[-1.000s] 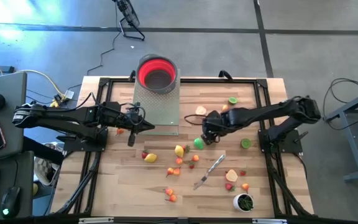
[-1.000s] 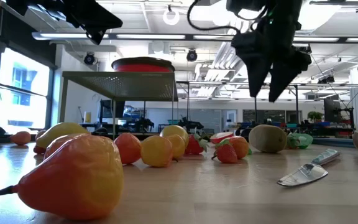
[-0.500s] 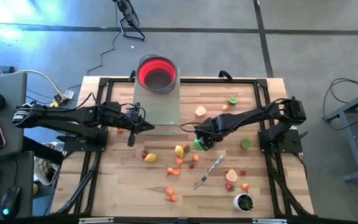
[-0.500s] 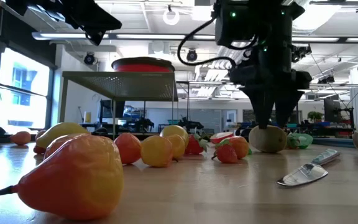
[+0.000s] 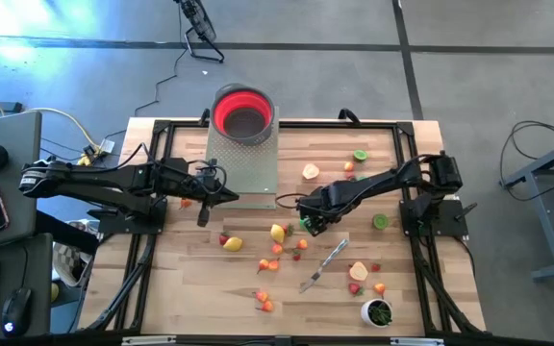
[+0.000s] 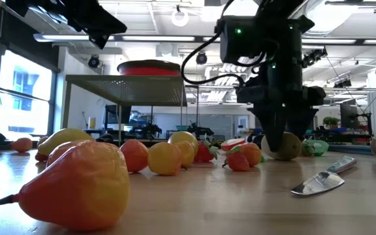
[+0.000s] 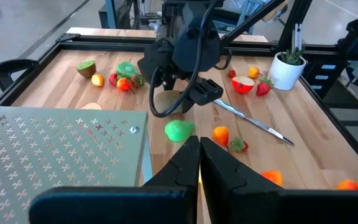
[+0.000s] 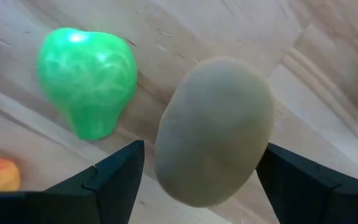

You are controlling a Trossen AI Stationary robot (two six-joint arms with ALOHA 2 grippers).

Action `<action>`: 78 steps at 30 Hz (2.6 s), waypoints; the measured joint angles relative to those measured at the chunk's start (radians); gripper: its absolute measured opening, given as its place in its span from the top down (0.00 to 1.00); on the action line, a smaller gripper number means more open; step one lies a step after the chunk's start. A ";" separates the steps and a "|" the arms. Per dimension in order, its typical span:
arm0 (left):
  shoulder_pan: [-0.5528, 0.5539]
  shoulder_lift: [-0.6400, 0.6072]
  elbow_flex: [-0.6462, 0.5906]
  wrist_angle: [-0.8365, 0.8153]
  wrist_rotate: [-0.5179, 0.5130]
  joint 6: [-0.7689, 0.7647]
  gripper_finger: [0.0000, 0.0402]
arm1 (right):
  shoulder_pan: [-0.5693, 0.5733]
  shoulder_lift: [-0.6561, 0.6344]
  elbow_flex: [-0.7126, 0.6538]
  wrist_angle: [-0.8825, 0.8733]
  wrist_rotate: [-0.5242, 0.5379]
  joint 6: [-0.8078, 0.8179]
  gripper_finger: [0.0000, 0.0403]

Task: Pick & Place Fruit
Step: Put the kiwi into the red strainer on the shelf

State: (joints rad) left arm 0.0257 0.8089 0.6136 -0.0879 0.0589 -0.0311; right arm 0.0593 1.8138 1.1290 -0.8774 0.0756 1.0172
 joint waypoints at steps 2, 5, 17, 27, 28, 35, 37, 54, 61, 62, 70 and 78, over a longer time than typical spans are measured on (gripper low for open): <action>0.000 0.000 0.000 0.000 0.000 0.000 0.97 | 0.000 0.006 0.000 0.000 0.000 0.000 0.31; 0.000 0.000 0.000 0.000 0.000 0.000 0.97 | 0.000 0.006 0.000 0.000 0.000 -0.003 0.36; 0.000 0.000 0.000 0.001 0.000 0.000 0.97 | 0.000 0.006 0.000 -0.001 -0.004 -0.019 0.45; 0.000 0.000 0.000 0.000 0.000 0.000 0.97 | 0.000 0.005 0.000 -0.002 -0.004 -0.050 0.45; 0.000 0.000 0.000 0.000 0.000 0.000 0.97 | 0.000 0.005 0.000 -0.002 -0.004 -0.052 0.45; 0.000 0.000 0.000 0.000 0.000 0.000 0.97 | 0.000 -0.004 0.000 -0.003 0.001 -0.063 0.46; 0.000 0.000 0.000 0.000 0.000 0.000 0.97 | 0.000 -0.011 0.000 -0.007 0.002 -0.065 0.46; 0.000 0.000 0.000 0.021 0.000 0.000 0.97 | -0.019 -0.267 0.000 0.009 0.079 -0.127 0.46; 0.000 0.000 0.000 0.024 0.000 0.000 0.97 | -0.055 -0.410 0.000 0.030 0.119 -0.214 0.46; 0.000 0.000 0.000 0.027 0.000 0.000 0.97 | -0.061 -0.428 0.000 0.032 0.126 -0.231 0.46; 0.000 0.000 0.000 0.034 -0.035 0.000 0.97 | -0.112 -0.551 0.000 0.053 0.197 -0.369 0.46; 0.000 0.000 0.000 0.034 -0.065 -0.041 0.97 | -0.152 -0.596 0.000 0.060 0.219 -0.458 0.46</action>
State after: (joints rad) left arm 0.0257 0.8093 0.6136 -0.0540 -0.0059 -0.0723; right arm -0.0926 1.2173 1.1294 -0.8171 0.2943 0.5589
